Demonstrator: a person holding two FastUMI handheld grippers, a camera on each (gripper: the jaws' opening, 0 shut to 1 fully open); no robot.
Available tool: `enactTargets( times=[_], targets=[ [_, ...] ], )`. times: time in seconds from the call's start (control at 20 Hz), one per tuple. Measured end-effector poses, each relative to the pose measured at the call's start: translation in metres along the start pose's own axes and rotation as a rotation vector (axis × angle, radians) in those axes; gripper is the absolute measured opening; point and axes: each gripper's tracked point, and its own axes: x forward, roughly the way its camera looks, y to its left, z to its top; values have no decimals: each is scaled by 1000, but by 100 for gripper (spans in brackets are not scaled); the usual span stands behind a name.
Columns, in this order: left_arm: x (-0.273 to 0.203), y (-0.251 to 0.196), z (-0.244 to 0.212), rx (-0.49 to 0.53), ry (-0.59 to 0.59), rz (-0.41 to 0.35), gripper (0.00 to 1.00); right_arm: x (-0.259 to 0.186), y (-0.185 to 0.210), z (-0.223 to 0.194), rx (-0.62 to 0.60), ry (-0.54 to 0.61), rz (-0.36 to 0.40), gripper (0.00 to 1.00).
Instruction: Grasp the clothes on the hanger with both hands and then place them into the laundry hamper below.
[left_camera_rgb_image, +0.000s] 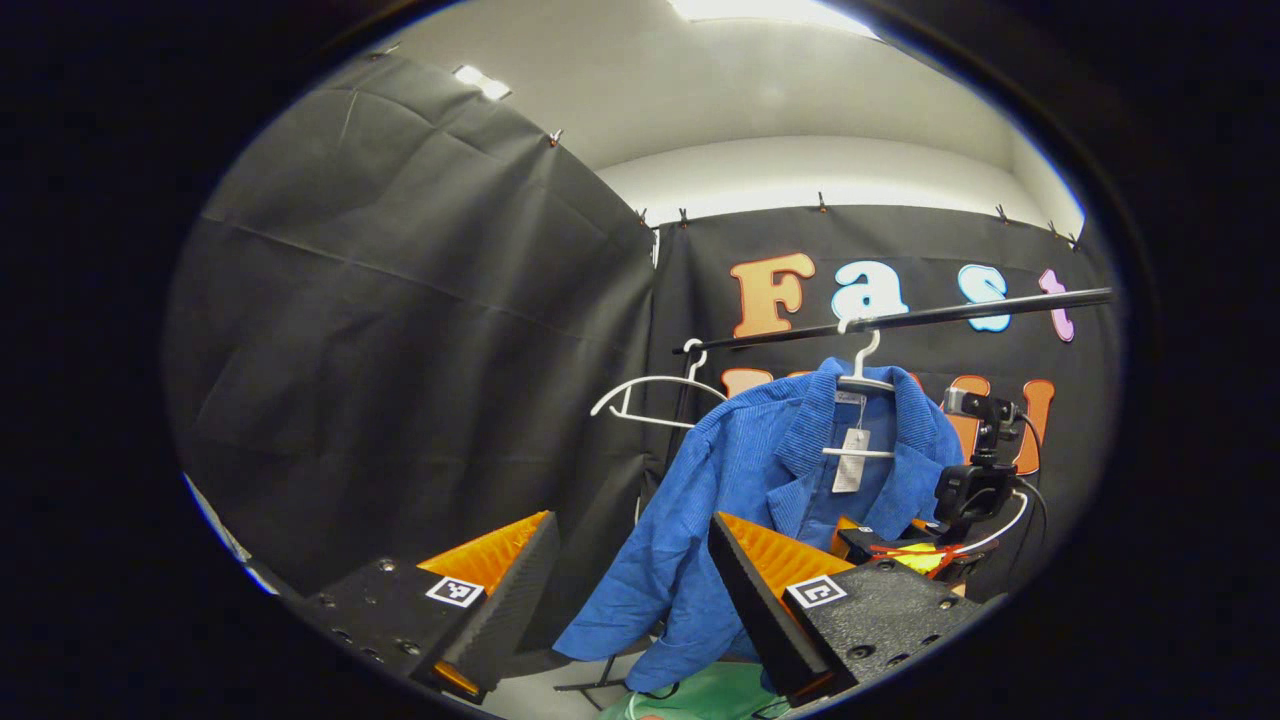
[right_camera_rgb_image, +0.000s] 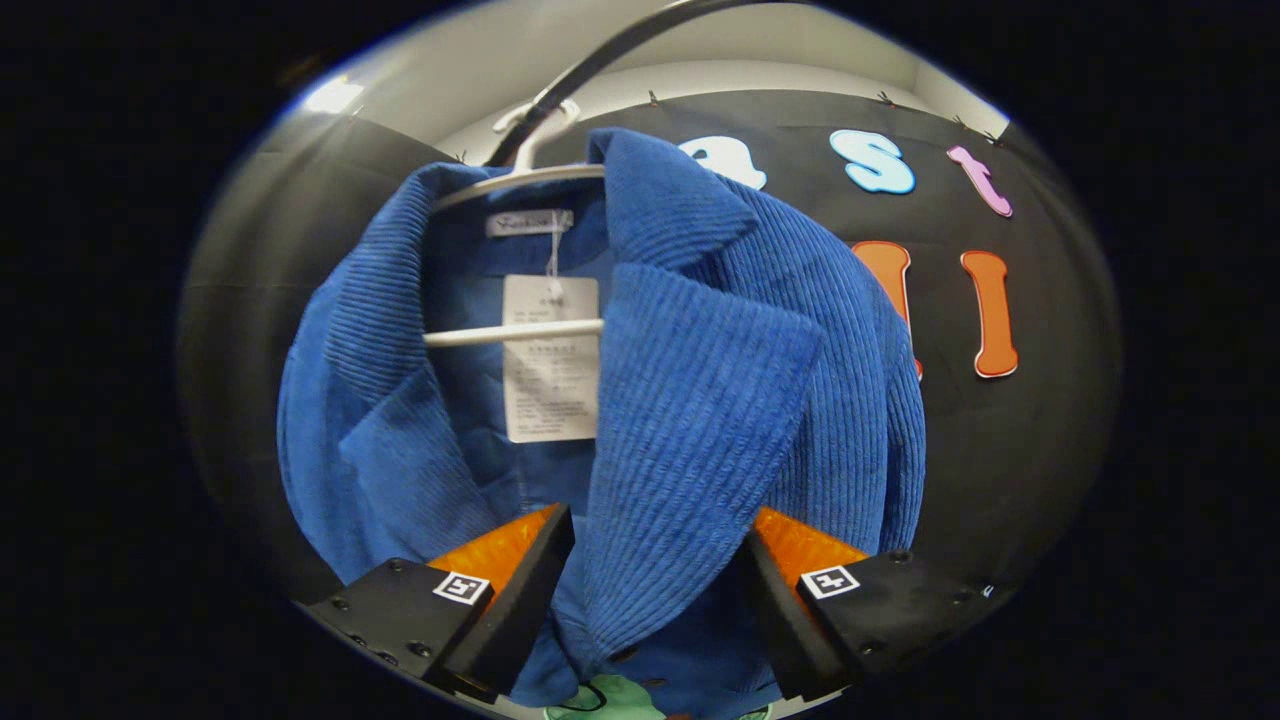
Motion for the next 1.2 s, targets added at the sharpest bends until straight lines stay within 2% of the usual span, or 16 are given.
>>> enactTargets(
  times=[0.1, 0.2, 0.25, 0.35, 0.55, 0.7, 0.75, 0.8, 0.85, 1.0, 1.1, 1.15, 1.2],
  targets=[
    [-1, -1, 1, 3, -7, 1, 92, 7, -8, -9, 35, 20, -2, 98],
    [0, -10, 0, -1, -8, -21, 95, 6, -18, -12, 54, 41, 11, 87],
    [2, -16, -1, -7, -6, -37, 95, 3, -26, -10, 61, 42, 15, 62],
    [6, -32, -8, -26, 3, -76, 92, -17, -33, 3, 99, 17, 76, 14],
    [29, -79, -42, -54, 66, -167, 92, -78, -56, 53, 143, -99, 152, 17],
    [60, -129, -65, -77, 99, -242, 93, -120, -62, 86, 100, -152, 219, 17],
    [73, -147, -71, -100, 105, -272, 95, -128, -65, 94, 76, -162, 225, 17],
    [85, -165, -80, -126, 114, -295, 92, -135, -67, 102, 64, -172, 227, 17],
    [98, -179, -87, -146, 115, -312, 95, -139, -67, 110, 61, -182, 231, 17],
    [139, -203, -104, -202, 94, -319, 92, -153, -61, 119, 77, -188, 237, 17],
    [160, -201, -125, -189, 93, -278, 92, -168, -60, 121, 78, -188, 215, 14],
    [169, -197, -134, -170, 89, -251, 99, -174, -59, 122, 69, -193, 206, 11],
    [177, -192, -140, -154, 83, -224, 92, -177, -59, 124, 59, -200, 193, 17]
  ],
)
